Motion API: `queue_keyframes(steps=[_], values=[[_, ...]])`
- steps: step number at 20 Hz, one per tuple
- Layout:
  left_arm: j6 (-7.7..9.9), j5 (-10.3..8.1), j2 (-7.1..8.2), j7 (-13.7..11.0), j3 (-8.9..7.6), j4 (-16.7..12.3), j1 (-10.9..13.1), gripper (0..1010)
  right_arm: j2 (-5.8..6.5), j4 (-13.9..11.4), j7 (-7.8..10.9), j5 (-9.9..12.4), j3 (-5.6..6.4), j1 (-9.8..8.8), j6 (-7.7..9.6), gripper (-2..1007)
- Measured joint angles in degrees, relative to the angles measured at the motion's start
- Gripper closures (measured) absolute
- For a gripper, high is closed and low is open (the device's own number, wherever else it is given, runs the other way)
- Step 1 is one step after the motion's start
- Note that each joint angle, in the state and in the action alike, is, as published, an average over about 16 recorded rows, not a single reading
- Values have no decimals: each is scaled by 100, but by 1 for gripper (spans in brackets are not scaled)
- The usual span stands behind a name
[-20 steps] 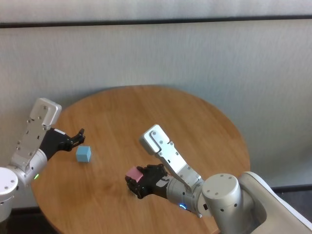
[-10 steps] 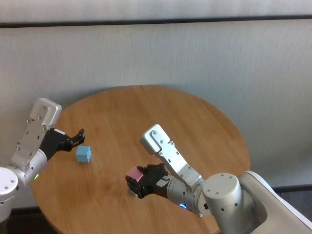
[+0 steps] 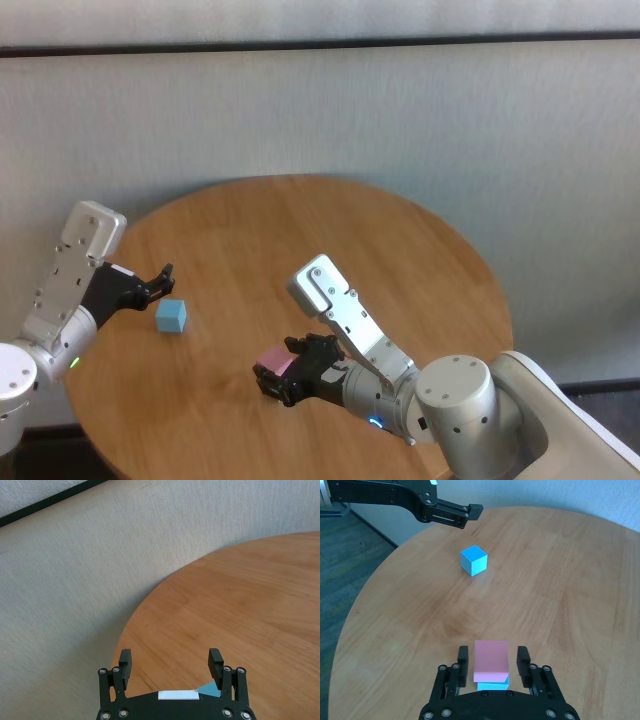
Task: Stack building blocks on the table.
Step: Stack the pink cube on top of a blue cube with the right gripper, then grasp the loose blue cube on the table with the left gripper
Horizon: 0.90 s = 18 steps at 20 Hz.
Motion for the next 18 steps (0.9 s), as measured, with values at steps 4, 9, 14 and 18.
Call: queue_keyframes(steps=[4, 9, 14, 18], values=[[0, 0, 0, 0, 0, 0, 0, 8, 2, -2, -4, 2, -2, -1, -1, 329], [0, 0, 0, 0, 0, 0, 0, 8, 3, -25, -7, 8, 26, -19, -53, 170], [0, 0, 0, 0, 0, 0, 0, 8, 23, -99, -9, -2, 98, -64, -217, 63], [0, 0, 0, 0, 0, 0, 0, 8, 59, -202, -63, -29, 201, -125, -490, 16]])
